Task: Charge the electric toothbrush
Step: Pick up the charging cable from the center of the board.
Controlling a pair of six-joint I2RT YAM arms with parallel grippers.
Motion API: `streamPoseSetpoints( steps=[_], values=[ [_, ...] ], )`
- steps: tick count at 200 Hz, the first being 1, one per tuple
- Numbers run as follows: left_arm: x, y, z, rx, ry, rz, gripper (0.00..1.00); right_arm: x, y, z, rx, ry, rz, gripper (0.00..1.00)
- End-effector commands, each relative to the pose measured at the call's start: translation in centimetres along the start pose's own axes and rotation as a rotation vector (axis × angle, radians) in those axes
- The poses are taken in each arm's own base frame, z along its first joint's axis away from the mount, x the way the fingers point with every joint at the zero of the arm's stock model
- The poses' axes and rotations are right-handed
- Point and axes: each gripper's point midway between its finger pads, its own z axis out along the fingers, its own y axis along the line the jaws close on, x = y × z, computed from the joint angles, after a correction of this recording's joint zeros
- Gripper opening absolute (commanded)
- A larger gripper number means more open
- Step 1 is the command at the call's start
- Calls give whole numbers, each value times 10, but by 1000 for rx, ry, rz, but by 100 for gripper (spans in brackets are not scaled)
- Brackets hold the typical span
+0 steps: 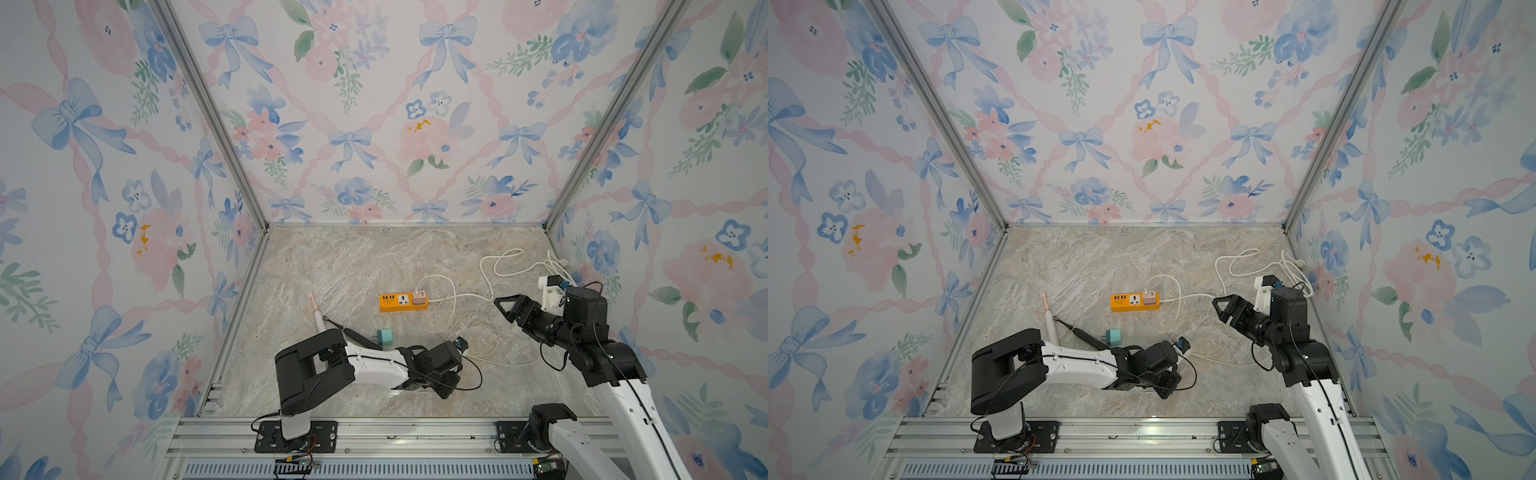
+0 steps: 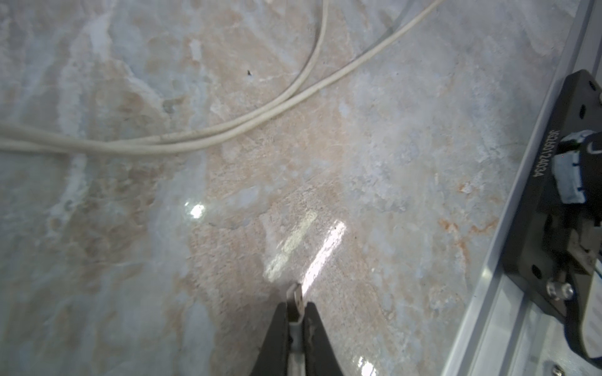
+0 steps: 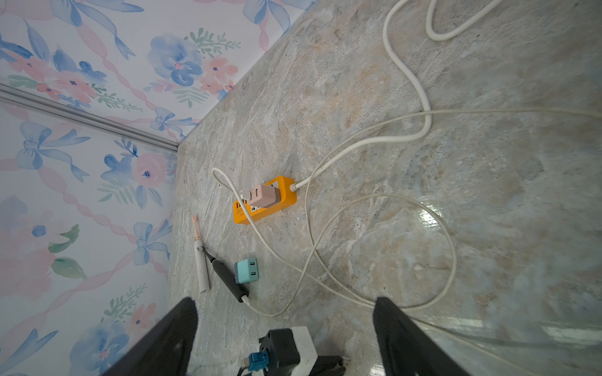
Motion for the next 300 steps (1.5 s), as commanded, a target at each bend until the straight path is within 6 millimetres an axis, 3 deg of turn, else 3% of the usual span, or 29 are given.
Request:
streamPoseSetpoints(
  steps=[1,21,38,51,68,96,123,144,154,170,187,212,231,254,278,300],
  values=[
    [50,24,8,-107,184,63,10,-6,3,-9,10,-28,-20,86],
    [51,19,3,-95,205,111,11,-6,2,-9,13,-31,-23,86],
    [52,17,1,-88,228,125,25,-6,2,-10,15,-33,-25,86],
    [55,19,1,-103,245,126,27,-7,2,-11,15,-36,-28,86],
    [56,23,1,-125,251,125,21,-6,2,-11,15,-37,-28,86],
    [53,23,5,-133,247,125,0,-5,1,-11,15,-37,-28,86],
    [41,13,0,-99,217,113,0,-7,3,-13,12,-47,-33,87],
    [13,9,-13,-81,138,88,0,-8,2,-12,14,-52,-25,87],
    [-11,9,-25,-64,72,48,0,-8,2,-11,7,-56,-17,87],
    [-64,14,-58,0,-97,-77,0,-9,9,-8,-46,-69,-6,83],
    [-122,29,-110,84,-321,-245,0,-10,22,-5,-125,-75,-19,80],
    [-177,51,-188,207,-619,-441,0,-5,52,0,-273,-92,-79,79],
    [-198,64,-238,301,-817,-565,0,1,93,3,-471,-114,-94,77],
    [-207,67,-284,419,-1026,-644,0,8,142,1,-716,-174,-67,75],
    [-211,63,-304,532,-1104,-694,0,6,179,-6,-893,-216,-65,76],
    [-212,62,-308,583,-1119,-724,0,-7,194,-13,-1010,-255,4,72]
  ],
)
